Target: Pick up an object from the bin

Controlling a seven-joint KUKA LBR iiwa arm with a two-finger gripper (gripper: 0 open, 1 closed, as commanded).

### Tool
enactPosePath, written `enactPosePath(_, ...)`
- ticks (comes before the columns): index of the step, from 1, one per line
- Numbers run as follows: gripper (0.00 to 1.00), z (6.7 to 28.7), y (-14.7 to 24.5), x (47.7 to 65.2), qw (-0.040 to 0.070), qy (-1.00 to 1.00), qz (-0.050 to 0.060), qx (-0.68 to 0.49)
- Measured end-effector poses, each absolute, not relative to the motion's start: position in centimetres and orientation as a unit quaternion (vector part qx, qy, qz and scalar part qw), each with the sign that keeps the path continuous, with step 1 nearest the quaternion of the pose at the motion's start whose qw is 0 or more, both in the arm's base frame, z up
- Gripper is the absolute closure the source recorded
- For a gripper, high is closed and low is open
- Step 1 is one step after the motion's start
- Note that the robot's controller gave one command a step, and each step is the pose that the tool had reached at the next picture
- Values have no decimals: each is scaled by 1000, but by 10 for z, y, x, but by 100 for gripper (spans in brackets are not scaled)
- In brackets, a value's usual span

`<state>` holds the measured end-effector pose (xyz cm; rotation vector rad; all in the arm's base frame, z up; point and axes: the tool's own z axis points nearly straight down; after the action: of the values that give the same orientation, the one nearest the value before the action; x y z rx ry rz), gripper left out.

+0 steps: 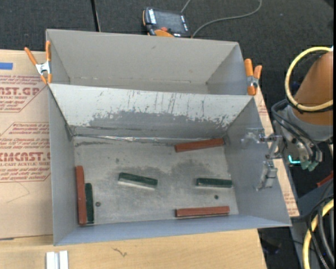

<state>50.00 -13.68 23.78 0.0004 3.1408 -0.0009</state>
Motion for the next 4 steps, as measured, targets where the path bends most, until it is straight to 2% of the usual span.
enactPosePath(1, 0, 67, -103, 488, 0, 999, 1, -48)
enactPosePath(2, 100, 73, -103, 490, 1, 999, 0, -48)
enactPosePath(3, 0, 70, -103, 489, 2, 999, 0, -48)
enactPosePath(4, 100, 73, -103, 490, 1, 999, 0, -48)
